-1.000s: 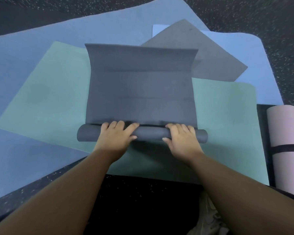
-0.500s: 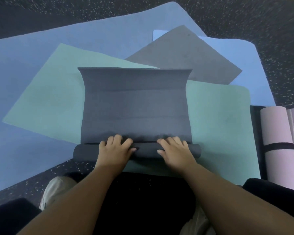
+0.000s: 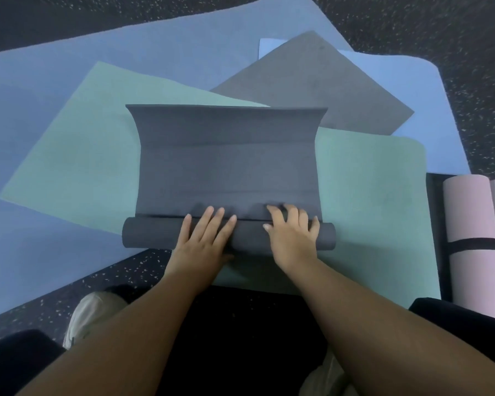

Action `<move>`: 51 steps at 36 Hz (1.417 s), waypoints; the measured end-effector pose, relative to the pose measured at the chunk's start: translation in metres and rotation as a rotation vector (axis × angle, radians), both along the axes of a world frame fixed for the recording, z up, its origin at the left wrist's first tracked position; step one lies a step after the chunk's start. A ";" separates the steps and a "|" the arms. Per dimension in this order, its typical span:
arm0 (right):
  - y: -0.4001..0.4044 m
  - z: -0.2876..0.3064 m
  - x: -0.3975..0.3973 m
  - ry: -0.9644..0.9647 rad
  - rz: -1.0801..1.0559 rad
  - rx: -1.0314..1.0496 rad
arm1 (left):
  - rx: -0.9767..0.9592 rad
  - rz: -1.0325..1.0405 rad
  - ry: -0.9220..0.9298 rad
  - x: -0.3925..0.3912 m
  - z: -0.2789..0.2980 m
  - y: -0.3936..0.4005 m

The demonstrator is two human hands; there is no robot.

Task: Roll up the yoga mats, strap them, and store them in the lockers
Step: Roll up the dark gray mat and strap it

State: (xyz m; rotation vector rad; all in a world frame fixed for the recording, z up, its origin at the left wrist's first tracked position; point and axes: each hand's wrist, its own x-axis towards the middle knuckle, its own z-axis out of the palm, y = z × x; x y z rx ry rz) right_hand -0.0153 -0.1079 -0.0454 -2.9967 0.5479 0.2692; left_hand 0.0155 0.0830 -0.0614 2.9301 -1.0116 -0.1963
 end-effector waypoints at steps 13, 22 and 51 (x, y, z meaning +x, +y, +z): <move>0.007 -0.009 -0.027 -0.496 0.193 0.095 | 0.146 0.096 0.301 0.039 0.028 -0.023; 0.018 -0.005 -0.032 -0.067 0.178 0.114 | 0.194 0.137 0.245 0.053 0.032 -0.034; -0.026 0.019 0.084 0.261 0.239 0.206 | 0.095 0.106 0.027 0.066 0.012 -0.030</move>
